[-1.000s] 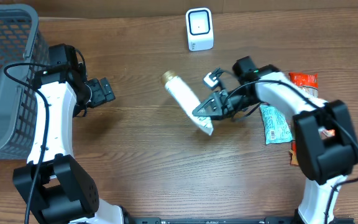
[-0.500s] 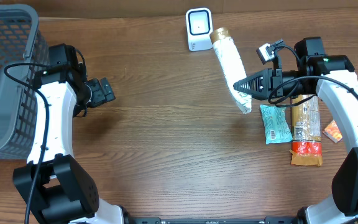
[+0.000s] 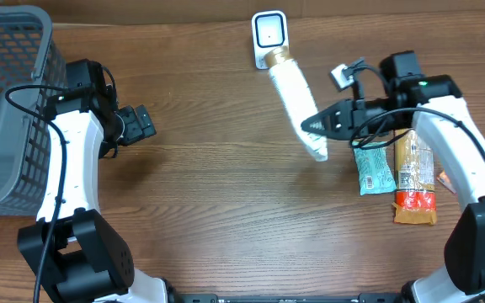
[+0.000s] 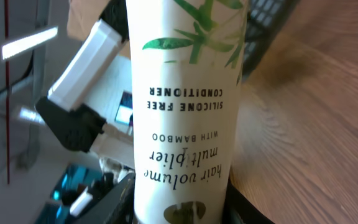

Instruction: Scan the item barcode

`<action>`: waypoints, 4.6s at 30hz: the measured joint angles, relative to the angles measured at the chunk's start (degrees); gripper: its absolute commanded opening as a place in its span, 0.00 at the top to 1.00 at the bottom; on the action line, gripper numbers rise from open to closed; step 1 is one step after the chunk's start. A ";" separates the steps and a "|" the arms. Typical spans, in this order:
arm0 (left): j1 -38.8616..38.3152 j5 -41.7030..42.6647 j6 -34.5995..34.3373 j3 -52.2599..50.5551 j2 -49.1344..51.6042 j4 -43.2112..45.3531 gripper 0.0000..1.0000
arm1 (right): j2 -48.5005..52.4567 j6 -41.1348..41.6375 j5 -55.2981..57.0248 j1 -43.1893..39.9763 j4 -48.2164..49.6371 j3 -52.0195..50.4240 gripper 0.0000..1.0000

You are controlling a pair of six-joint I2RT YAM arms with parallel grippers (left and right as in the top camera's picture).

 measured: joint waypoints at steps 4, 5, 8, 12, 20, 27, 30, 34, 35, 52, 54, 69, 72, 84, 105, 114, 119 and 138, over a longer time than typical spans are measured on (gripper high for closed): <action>0.00 0.00 0.00 0.00 0.00 0.00 0.00 | 0.00 0.00 -0.02 3.89 2.12 0.00 0.63; 0.00 0.02 0.00 0.00 0.00 0.00 0.00 | 0.02 -0.02 -0.02 4.96 2.73 0.00 0.63; 0.00 0.02 0.00 0.00 0.00 0.00 0.00 | 0.00 -0.04 -0.02 7.61 3.65 0.00 0.62; 0.00 0.00 0.00 0.00 0.00 0.00 0.00 | 0.00 0.00 -0.02 9.66 3.80 0.00 0.63; 0.00 0.04 -0.48 0.00 0.00 0.79 0.00 | 0.02 0.00 -0.02 9.57 3.80 0.00 0.63; 0.02 10.05 -2.38 0.00 0.00 4.37 0.00 | 0.02 -0.02 -0.02 9.55 3.78 0.00 0.63; -0.13 24.39 1.62 -0.02 0.00 4.42 0.00 | 0.00 0.00 -0.02 9.53 3.80 0.00 0.63; -1.42 50.73 13.68 -0.07 0.02 4.90 0.00 | 0.02 0.00 -0.02 9.53 3.78 0.00 0.62; -1.77 55.45 15.67 -0.07 0.02 5.46 0.00 | 0.02 0.00 -0.02 9.53 3.80 0.00 0.62; -11.28 89.05 25.88 -0.07 0.02 17.94 0.00 | 0.02 0.00 -0.04 9.53 4.44 0.00 0.62; -12.04 89.33 25.79 -0.07 0.04 19.34 0.00 | 0.00 0.00 0.00 9.53 4.50 0.00 0.62; -14.43 90.14 7.54 -0.11 0.11 43.45 0.29 | 0.00 0.00 -0.02 9.53 4.63 0.00 0.62; -14.45 90.14 3.30 -0.11 0.11 45.94 0.41 | 0.02 -0.02 -0.02 9.53 4.72 0.00 0.62; -16.24 90.14 -1.75 -0.11 0.15 44.11 0.40 | 0.02 -0.02 -0.02 9.53 4.92 0.00 0.63; -17.33 89.64 -2.75 -0.11 0.26 40.13 0.73 | 0.02 -0.17 -0.48 9.53 5.38 0.00 0.53; -17.33 80.19 -6.21 -0.11 0.31 32.35 0.78 | 0.02 -0.59 1.49 9.53 8.98 0.00 0.38; -17.33 71.17 -7.87 -0.11 0.31 23.39 0.78 | 0.00 -0.55 7.91 9.55 8.66 0.00 0.37; -23.98 15.19 -8.02 -7.61 0.74 6.69 0.82 | -0.22 1.77 31.06 9.51 6.34 -0.04 0.37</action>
